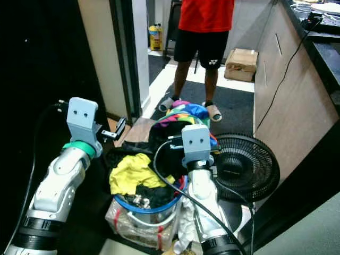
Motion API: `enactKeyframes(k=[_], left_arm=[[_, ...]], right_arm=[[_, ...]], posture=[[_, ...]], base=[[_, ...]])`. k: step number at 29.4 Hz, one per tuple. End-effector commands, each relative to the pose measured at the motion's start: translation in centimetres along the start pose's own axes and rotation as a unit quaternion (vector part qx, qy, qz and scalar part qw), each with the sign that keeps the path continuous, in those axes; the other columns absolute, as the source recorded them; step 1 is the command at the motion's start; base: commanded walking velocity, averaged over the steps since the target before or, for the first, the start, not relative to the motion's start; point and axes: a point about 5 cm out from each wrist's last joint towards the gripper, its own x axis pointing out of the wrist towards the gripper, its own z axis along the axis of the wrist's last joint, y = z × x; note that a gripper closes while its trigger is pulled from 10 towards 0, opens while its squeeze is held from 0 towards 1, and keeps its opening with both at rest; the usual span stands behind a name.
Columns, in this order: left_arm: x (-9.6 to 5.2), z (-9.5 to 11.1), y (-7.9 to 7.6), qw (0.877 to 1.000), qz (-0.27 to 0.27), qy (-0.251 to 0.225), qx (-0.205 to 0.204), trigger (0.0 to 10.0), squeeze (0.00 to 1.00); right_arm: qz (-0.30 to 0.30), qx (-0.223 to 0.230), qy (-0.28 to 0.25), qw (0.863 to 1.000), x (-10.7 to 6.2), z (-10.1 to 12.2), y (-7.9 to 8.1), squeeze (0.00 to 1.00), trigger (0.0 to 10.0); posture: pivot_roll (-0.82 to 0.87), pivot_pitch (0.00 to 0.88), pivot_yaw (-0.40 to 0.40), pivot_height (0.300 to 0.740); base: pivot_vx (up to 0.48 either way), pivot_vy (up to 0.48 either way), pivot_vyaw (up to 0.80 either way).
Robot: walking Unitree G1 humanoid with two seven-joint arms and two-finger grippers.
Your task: Clothes washing
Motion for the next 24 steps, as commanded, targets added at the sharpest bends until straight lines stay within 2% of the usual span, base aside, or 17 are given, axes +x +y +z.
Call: enactKeyframes(k=[1,13,24], left_arm=[[0.3,-0.1,-0.1,1.0,-0.008,0.004,0.002,10.0,0.0],[0.3,-0.1,0.1,1.0,-0.002,0.0,0.0,10.0,0.0],[0.6,0.9,1.7,1.0,0.023,-0.018,0.007,10.0,0.0]], right_arm=[[-0.006,-0.001,-0.01,1.0,-0.2,0.3,0.0,0.0,10.0],[0.001,0.011,-0.007,1.0,0.0,0.3,0.3,0.0,10.0],[0.013,0.032,-0.025,0.999,1.0,1.4,1.0,0.0,10.0]], posture=[[0.03,0.0,0.128,0.74],[0.05,0.0,0.095,0.74],[0.07,0.0,0.081,0.74]], base=[[0.0,0.0,0.0],[0.0,0.0,0.0],[0.0,0.0,-0.76]])
